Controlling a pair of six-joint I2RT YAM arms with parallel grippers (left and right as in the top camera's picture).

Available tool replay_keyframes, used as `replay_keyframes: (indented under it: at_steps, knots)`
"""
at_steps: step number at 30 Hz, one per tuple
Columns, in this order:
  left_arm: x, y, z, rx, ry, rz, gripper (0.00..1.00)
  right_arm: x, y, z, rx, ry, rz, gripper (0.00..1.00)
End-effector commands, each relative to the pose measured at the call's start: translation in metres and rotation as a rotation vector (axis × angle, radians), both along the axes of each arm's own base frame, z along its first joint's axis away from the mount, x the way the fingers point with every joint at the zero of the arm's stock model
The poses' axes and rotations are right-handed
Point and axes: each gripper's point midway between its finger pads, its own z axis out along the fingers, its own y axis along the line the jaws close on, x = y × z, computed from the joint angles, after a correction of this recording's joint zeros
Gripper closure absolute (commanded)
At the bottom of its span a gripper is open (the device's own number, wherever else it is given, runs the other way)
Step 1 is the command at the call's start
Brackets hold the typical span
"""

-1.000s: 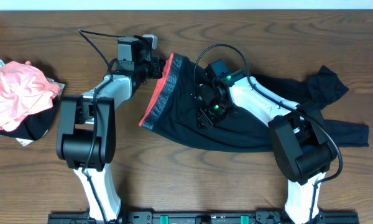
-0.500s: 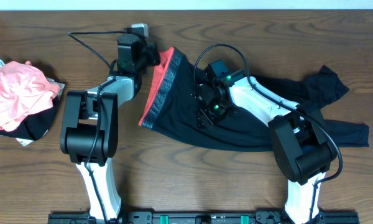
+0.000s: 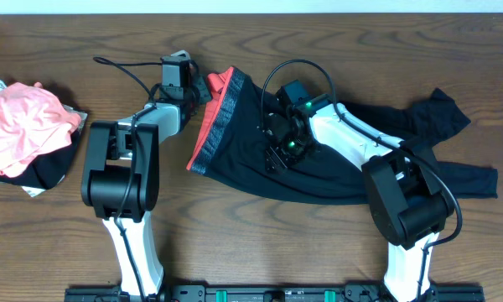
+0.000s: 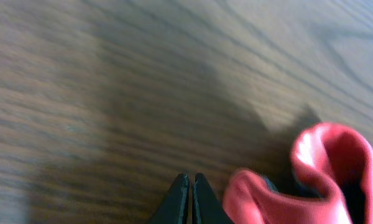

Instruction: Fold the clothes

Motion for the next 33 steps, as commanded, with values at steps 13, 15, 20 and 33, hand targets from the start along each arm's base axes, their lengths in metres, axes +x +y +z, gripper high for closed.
replay_keyframes:
  at_steps: [13,15,20,33]
  knots:
    - [-0.050,-0.026,0.057,0.003,0.099,-0.178,0.94,0.012,-0.043,-0.022,-0.090,0.023,-0.098,0.35]
    - [-0.057,-0.039,0.050,0.030,0.108,-0.264,0.93,0.012,-0.045,-0.022,-0.091,0.026,-0.104,0.35]
    - [-0.059,-0.067,0.042,0.127,0.041,-0.472,0.87,0.013,-0.048,-0.022,-0.095,0.038,-0.132,0.35]
    - [-0.045,-0.052,0.014,0.269,0.032,-0.454,0.86,0.011,-0.049,-0.022,-0.099,0.045,-0.133,0.35]
